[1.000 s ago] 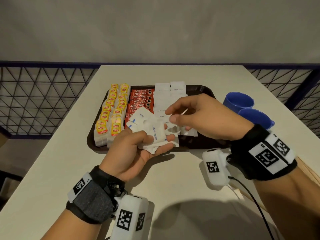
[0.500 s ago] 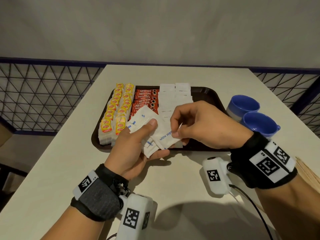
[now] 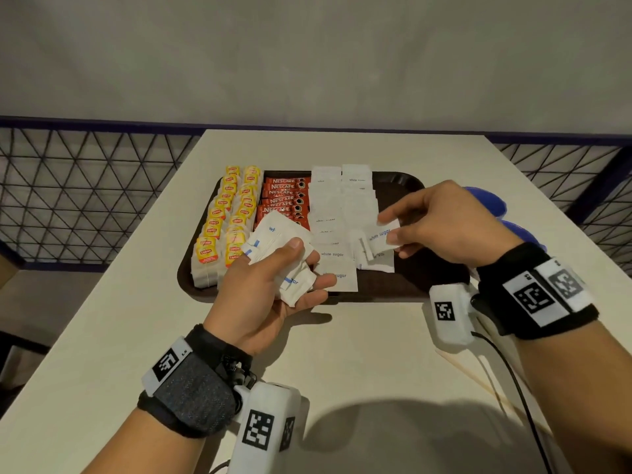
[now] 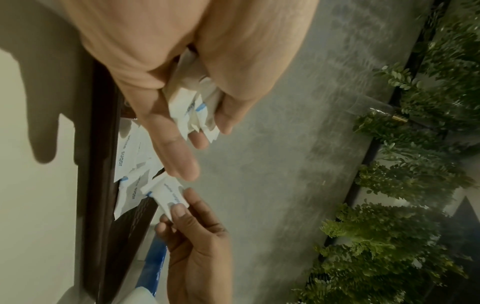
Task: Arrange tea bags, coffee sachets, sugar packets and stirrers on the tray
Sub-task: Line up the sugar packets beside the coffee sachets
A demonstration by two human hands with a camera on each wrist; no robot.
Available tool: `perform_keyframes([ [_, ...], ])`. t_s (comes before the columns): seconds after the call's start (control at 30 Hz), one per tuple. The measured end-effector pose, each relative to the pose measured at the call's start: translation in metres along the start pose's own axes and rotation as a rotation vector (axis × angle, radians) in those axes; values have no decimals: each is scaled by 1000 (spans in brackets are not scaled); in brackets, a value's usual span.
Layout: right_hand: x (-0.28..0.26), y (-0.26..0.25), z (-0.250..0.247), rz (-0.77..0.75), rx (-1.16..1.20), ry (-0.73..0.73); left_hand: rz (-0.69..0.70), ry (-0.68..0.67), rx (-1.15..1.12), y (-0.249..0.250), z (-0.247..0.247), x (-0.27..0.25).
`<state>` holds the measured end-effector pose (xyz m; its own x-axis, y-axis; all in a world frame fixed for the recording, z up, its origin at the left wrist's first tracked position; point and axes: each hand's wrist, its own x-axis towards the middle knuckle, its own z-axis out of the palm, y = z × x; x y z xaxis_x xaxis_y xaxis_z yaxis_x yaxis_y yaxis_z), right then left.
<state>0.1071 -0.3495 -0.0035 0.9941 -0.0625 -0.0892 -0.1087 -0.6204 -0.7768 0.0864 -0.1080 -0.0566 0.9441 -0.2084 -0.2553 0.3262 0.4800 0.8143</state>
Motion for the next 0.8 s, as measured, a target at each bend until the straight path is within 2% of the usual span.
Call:
perform_keyframes([
  [0.13,6,7,9,36,-19,-95,0,10,8,-1,0,1],
  [0.27,10,13,13,96,-123,-123,5,19,11,-1,-1,1],
  [0.5,11,15,15,76,-322,-27,1,12,-1,-2,-1,3],
  [0.7,9,13,8,87,-339,11,0,-12,-19,-2,-2,4],
  [0.8,11,14,11,114,-316,-31,-16,-30,-16,-3,-2,5],
])
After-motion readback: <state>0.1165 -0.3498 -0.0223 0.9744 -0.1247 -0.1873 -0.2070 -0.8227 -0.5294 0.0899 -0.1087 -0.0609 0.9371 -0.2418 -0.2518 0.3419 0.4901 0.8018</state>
